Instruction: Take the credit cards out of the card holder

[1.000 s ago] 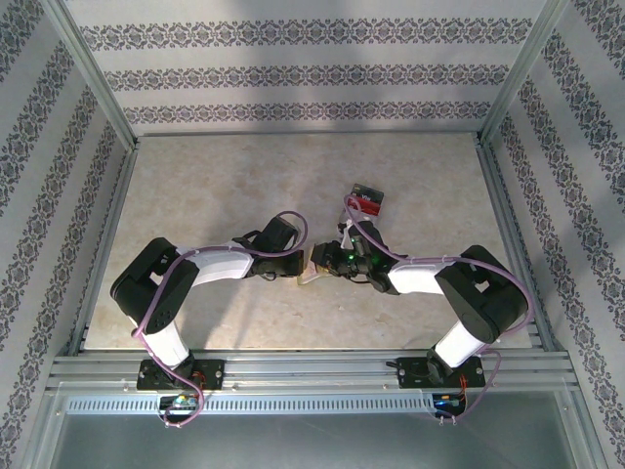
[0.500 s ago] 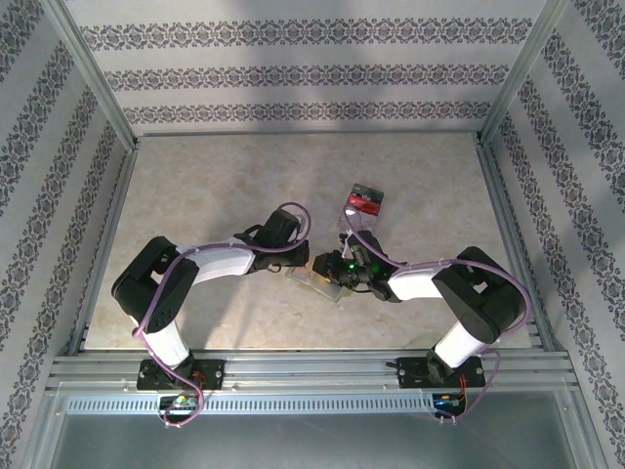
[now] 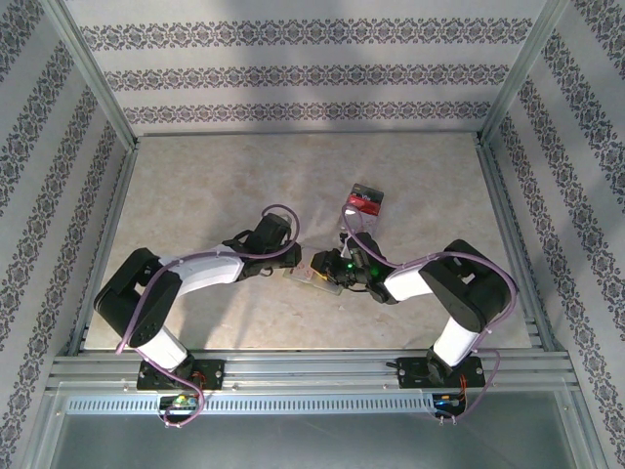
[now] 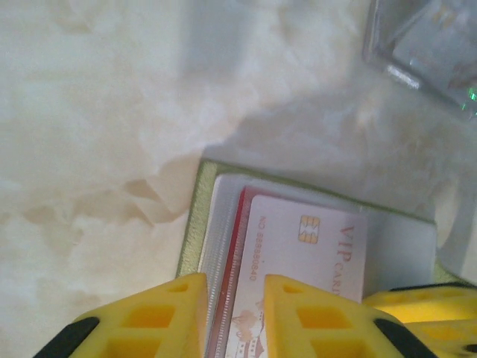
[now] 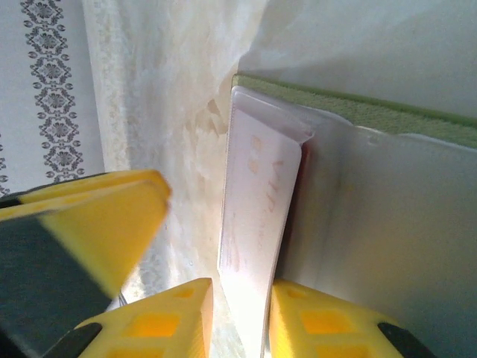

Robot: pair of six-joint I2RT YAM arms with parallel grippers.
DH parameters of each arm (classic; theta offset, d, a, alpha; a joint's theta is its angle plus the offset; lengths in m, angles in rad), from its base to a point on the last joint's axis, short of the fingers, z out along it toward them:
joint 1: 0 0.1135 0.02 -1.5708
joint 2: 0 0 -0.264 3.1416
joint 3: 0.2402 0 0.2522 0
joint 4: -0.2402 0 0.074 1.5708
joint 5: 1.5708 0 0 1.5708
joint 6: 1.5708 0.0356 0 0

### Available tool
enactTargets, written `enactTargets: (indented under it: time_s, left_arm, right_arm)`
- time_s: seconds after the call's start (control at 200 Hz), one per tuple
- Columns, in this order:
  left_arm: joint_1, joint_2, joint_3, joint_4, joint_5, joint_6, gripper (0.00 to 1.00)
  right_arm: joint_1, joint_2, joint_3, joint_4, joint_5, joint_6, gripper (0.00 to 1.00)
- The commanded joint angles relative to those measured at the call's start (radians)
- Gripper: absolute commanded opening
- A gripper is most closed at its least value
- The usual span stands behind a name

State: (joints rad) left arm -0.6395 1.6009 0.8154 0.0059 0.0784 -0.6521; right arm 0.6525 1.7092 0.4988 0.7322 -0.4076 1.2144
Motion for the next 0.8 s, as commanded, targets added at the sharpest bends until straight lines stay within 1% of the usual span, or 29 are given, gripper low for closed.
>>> enactTargets:
  time_s: [0.0,0.19,0.36,0.53,0.795]
  left_arm:
    - [0.018,-0.005,0.001,-0.055,-0.072,-0.009,0.28]
    - [0.024,0.079,0.019,-0.032,0.008,-0.011,0.26]
    - [0.024,0.126,0.026,-0.004,0.081,-0.023,0.15]
    - [0.024,0.134,0.017,0.004,0.101,-0.031,0.11]
    - [0.024,0.135,0.01,0.013,0.109,-0.045,0.05]
  right_arm:
    - [0.009,0.025,0.001,0.083,0.013,0.022,0.25]
    - [0.01,0.032,0.008,0.093,0.01,0.028,0.24]
    - [0.01,0.048,0.021,0.112,-0.003,0.037,0.22]
    - [0.01,0.075,0.042,0.144,-0.021,0.053,0.2]
    - [0.014,0.126,0.052,0.221,-0.037,0.092,0.22]
